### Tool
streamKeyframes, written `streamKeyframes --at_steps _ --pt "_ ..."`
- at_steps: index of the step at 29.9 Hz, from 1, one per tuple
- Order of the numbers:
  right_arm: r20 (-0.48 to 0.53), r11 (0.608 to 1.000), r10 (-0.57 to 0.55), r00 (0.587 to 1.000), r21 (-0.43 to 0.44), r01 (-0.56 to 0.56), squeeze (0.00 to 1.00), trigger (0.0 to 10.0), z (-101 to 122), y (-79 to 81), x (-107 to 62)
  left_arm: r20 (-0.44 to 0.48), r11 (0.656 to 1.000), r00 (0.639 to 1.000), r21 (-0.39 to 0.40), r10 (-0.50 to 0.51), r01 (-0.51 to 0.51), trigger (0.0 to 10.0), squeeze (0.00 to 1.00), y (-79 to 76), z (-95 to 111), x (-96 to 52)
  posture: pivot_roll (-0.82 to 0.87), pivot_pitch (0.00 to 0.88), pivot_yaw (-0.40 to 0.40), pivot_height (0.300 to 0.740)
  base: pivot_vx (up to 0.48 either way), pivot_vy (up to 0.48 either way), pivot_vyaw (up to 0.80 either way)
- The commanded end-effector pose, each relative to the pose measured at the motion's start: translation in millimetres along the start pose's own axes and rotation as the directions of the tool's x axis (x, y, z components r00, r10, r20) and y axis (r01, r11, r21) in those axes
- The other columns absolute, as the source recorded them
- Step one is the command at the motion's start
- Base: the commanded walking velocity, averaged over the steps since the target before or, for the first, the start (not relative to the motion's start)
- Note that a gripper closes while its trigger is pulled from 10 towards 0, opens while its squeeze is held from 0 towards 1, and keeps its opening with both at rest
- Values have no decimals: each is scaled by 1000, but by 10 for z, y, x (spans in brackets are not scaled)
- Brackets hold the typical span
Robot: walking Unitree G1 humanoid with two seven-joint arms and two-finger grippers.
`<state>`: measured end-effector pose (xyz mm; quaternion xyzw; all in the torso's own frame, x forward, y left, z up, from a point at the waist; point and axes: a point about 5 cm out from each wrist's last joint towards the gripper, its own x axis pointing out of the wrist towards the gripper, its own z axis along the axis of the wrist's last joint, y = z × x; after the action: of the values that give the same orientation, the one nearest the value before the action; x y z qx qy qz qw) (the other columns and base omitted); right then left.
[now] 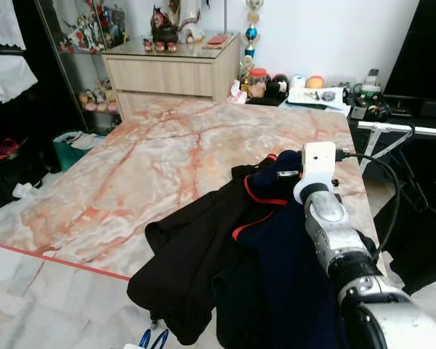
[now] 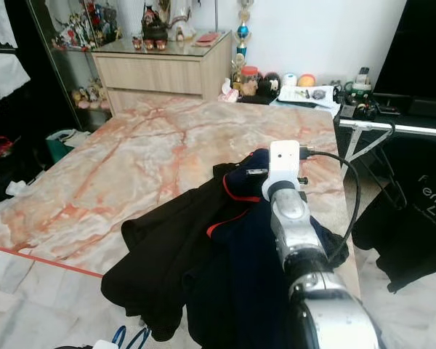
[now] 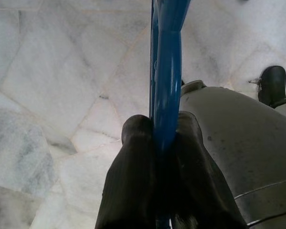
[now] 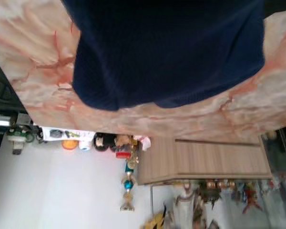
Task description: Hang hanger
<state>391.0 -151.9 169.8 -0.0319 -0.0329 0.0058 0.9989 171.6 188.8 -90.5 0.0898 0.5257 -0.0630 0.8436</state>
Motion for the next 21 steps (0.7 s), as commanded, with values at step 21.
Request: streamKeyframes --at_steps 21 --pt "-40 992 -106 994 64 109 1000 10000 -41 -104 -642 -9 1000 1000 25 -2 2 10000 0 17 -25 -4 30 14 39 740 0 0 0"
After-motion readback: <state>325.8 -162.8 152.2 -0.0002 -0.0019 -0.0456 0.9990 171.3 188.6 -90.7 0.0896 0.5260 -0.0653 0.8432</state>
